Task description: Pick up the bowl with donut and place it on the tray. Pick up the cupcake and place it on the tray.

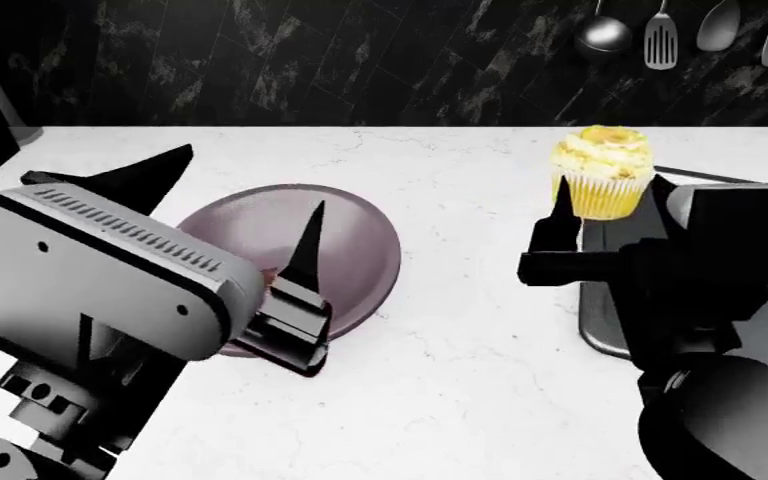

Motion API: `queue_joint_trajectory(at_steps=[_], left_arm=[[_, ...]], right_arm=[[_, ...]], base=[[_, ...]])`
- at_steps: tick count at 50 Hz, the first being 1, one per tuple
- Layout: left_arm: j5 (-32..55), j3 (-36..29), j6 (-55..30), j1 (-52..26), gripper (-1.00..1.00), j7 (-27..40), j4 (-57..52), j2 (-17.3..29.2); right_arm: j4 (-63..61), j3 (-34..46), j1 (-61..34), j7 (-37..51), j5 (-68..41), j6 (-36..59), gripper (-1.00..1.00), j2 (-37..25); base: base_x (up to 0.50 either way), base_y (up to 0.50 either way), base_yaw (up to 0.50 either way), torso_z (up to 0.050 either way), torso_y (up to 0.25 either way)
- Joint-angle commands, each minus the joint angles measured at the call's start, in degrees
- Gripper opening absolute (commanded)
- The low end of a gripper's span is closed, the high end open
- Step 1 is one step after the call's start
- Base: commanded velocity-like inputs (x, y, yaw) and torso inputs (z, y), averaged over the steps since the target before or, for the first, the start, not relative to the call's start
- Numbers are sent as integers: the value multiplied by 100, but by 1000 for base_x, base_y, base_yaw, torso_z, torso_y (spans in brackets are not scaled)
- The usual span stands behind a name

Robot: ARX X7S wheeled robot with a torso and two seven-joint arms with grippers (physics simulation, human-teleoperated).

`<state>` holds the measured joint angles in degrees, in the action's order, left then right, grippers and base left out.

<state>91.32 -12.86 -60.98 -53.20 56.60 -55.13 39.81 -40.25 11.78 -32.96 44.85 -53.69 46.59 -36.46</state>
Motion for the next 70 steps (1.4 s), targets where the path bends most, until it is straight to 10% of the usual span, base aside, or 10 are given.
queue_joint_trajectory(at_steps=[1,41,70], left_arm=[[1885,-777,-154,-1020,100,1195,275,117],[3670,-2445,449,-1256,100,2231,658,-7],[2921,-2444,-568,-1283,100,1169,1418,307]], right_arm=[[-280,-207,114,57,100,17,-100,-178],[-326,-327,128,176,54,49,-100,-367],[-181,-194,122,96,204,-65,-100,-311]], base=[[0,0,0,0,0],[0,0,0,0,1],[0,0,0,0,0]])
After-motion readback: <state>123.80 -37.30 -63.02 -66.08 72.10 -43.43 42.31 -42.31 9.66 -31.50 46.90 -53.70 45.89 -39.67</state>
